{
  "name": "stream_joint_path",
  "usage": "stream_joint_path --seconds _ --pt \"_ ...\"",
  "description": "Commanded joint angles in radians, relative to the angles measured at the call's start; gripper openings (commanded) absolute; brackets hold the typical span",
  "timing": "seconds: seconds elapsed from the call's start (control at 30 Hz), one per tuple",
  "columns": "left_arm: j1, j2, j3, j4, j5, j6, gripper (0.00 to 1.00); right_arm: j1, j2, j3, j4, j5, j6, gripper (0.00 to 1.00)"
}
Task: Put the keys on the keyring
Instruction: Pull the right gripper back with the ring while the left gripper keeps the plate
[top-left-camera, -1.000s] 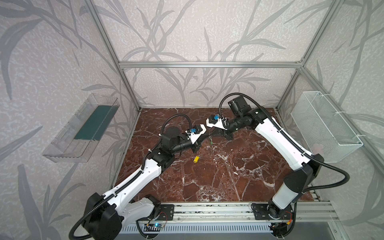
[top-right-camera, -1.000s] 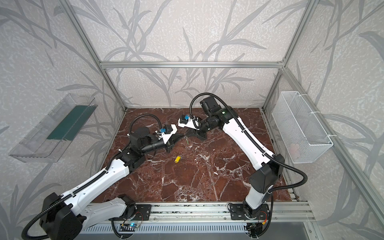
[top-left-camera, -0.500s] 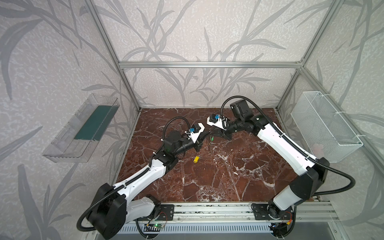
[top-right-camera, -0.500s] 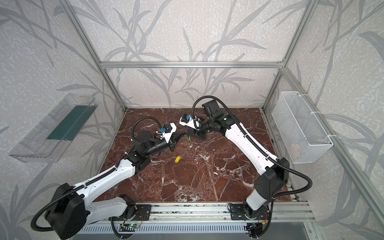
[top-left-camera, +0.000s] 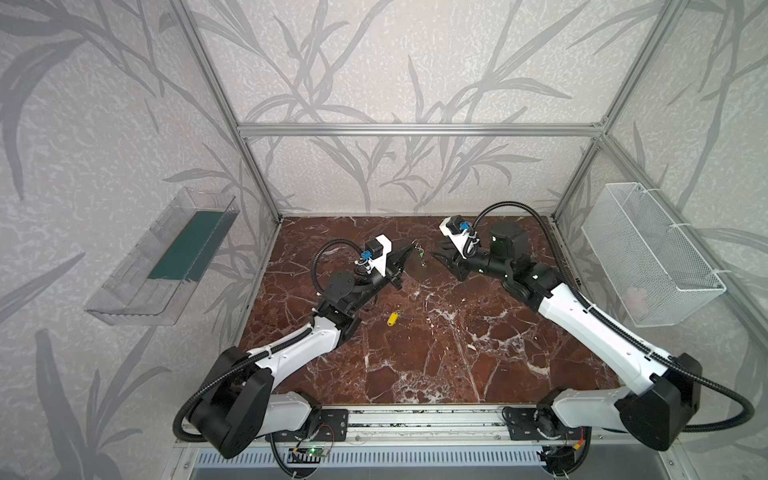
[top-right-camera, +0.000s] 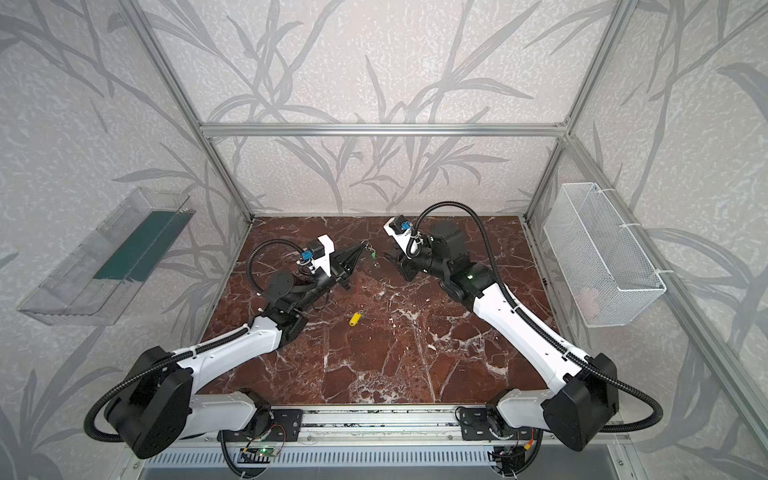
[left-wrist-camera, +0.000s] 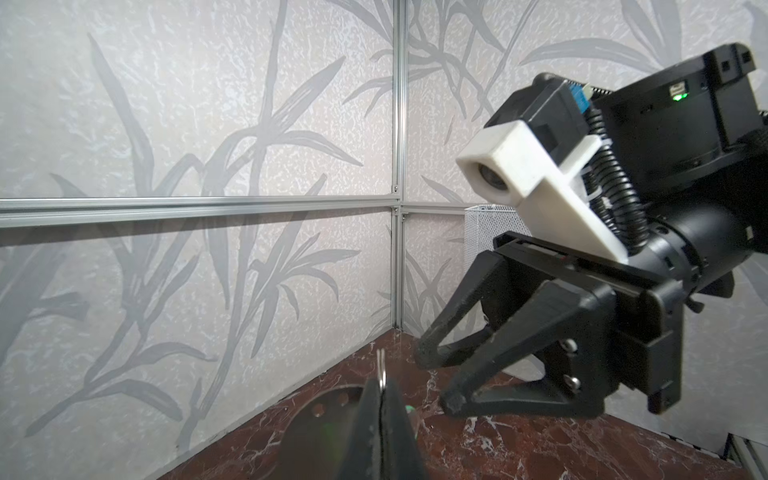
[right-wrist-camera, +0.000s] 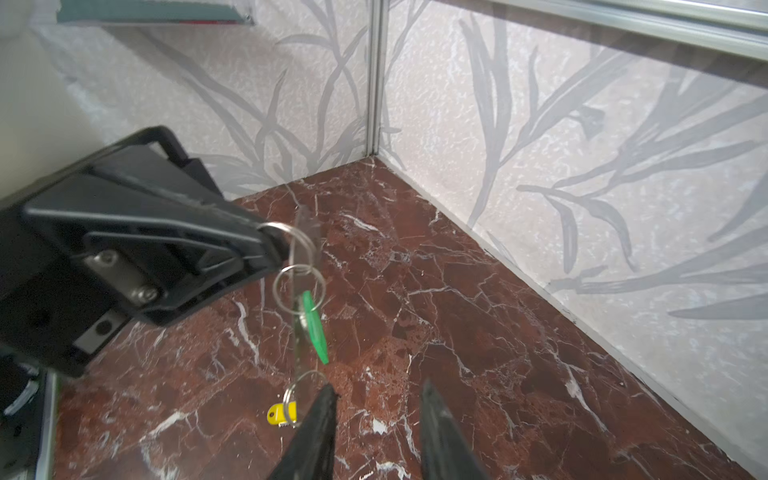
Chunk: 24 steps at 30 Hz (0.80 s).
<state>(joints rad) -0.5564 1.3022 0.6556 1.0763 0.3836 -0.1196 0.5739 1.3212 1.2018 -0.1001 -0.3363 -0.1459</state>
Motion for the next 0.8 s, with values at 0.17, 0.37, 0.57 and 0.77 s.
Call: stream_joint_path --seconds 0.17,0.37,0.57,0.77 --pt "-0.009 0.015 0.050 0.092 0.053 -0.061 0.00 -0.005 0.033 0.067 0.140 -0.045 0.066 0.28" --pt "-0.013 0.025 0.060 0.093 0.051 -0.060 0.00 0.009 0.055 0.078 0.135 -0.088 0.060 0.26" --pt "-0.013 0.043 0.083 0.083 0.073 -0.060 0.00 0.026 0.044 0.058 0.122 -0.089 0.042 0.25" --pt "-0.013 0.058 0.098 0.090 0.081 -0.068 0.00 0.049 0.042 0.056 0.092 -0.056 0.005 0.24"
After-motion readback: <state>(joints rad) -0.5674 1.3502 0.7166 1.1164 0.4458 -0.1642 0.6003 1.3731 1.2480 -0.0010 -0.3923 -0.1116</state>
